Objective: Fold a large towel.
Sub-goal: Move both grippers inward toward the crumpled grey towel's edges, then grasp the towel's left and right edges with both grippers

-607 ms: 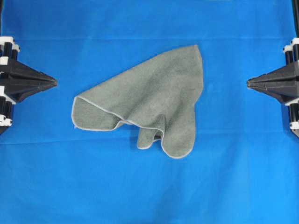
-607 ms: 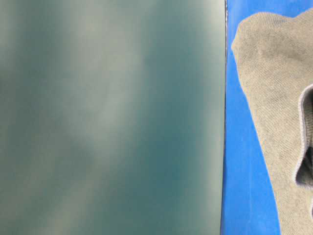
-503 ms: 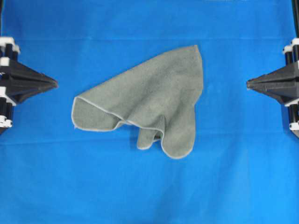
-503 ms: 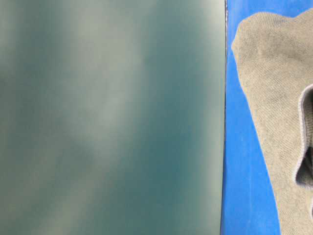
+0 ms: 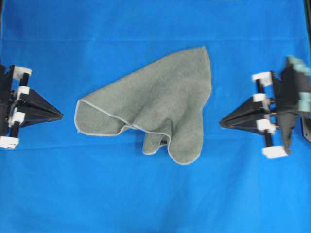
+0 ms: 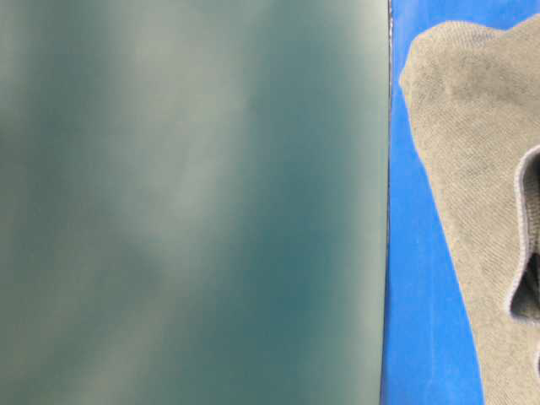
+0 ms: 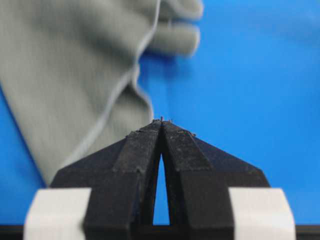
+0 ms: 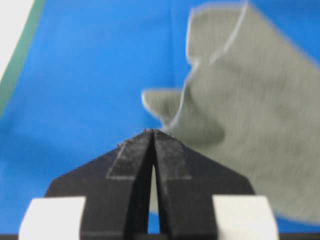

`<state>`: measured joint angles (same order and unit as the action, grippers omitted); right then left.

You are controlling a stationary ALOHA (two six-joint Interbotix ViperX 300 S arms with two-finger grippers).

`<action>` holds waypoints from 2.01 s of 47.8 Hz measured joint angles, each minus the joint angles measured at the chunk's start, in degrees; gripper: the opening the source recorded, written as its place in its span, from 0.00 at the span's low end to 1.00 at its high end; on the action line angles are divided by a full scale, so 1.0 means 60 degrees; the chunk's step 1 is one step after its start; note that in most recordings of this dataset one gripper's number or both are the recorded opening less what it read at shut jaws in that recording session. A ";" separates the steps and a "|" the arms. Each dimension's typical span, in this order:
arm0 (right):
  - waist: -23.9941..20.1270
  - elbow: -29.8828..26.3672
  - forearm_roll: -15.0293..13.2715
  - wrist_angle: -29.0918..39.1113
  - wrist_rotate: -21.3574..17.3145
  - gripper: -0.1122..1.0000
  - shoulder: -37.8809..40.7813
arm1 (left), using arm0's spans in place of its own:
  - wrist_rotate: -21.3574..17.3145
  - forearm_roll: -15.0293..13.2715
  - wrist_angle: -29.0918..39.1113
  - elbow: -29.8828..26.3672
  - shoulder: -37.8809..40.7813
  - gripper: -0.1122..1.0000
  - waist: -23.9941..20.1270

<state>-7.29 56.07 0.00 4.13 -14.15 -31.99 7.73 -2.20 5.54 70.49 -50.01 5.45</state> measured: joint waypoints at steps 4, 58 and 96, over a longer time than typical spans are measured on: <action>-0.0088 -0.0293 0.0000 0.0337 -0.0571 0.11 0.0791 | 0.0469 0.0000 -0.0029 0.0308 0.0469 0.16 0.0015; -0.0776 -0.3896 -0.0322 0.2109 -0.2036 0.50 0.7368 | 0.1934 0.0015 -0.2476 -0.0454 0.7324 0.50 -0.1553; -0.0806 -0.3955 -0.2036 0.3091 -0.1904 0.12 0.2871 | 0.0000 0.0117 0.3721 -0.3018 0.1729 0.11 -0.1743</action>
<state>-12.13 32.34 -12.22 22.68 -25.58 -14.77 7.73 -1.49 27.86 52.38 -39.64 -5.01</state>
